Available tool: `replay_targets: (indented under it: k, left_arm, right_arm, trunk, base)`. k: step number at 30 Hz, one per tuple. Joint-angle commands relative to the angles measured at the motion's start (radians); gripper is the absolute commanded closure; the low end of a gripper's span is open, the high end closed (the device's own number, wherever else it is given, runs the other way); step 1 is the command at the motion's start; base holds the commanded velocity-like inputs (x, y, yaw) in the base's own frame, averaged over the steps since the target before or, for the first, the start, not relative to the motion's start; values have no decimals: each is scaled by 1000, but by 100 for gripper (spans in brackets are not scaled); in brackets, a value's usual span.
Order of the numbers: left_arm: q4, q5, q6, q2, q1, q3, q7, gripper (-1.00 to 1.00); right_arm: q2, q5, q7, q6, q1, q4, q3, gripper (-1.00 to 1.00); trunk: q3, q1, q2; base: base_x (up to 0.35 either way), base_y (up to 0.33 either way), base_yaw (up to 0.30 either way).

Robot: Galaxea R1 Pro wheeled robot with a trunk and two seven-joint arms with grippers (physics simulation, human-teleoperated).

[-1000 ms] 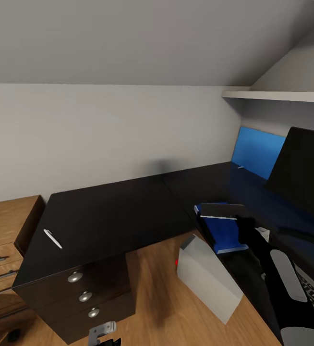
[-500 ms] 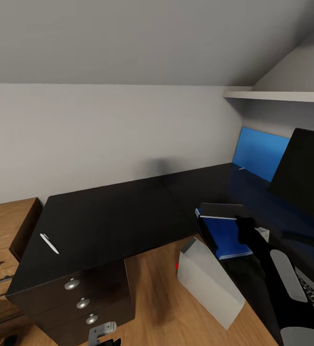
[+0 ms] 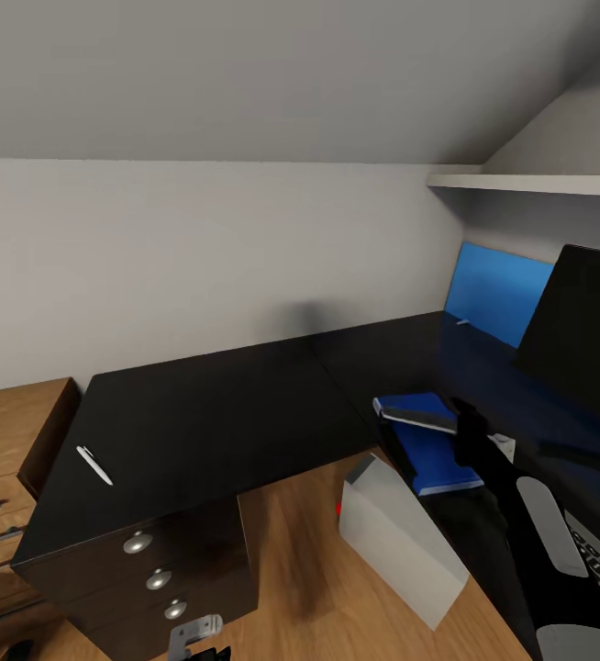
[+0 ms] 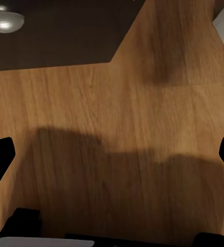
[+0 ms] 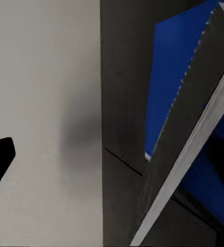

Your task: In the bedroom, organize the workspace by keeping the computer under the desk, ensuring the monitor is on the desk, placing the keyboard on the desk next to the monitor, placing the mouse on the desk next to the keyboard, moving the folder from the swivel chair onto the desk next to the mouse, stacking the notebook on top of the folder with the pen on top of the notebook, and positioning the swivel chair next to the desk.

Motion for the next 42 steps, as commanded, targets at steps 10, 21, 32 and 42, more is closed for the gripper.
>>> replay_targets:
  k: [10,21,32,42]
  left_arm:
    - [-2,11,5,1,0,1,5,-100]
    - [-2,11,5,0,0,1,6,-100]
    - [-2,11,6,1,0,2,7,-100]
    - [-2,11,6,1,0,4,8,-100]
  right_arm:
    - [0,-7,-6,4,-1,-2,-1,-100]
    - [0,-7,-7,4,-1,-2,-2,-100]
    - [0,-7,-7,5,-1,-4,-2,-100]
    - [-4,124,-11,72,-1,-73,102,-100]
  trunk:
    - [-1,0,-1]
    - [-1,0,-1]
    - [5,-8,13]
    - [37,-46,83]
  base:
    - [-120,0,0]
    - [-100,0,0]
    - [-4,0,0]
    - [0,0,0]
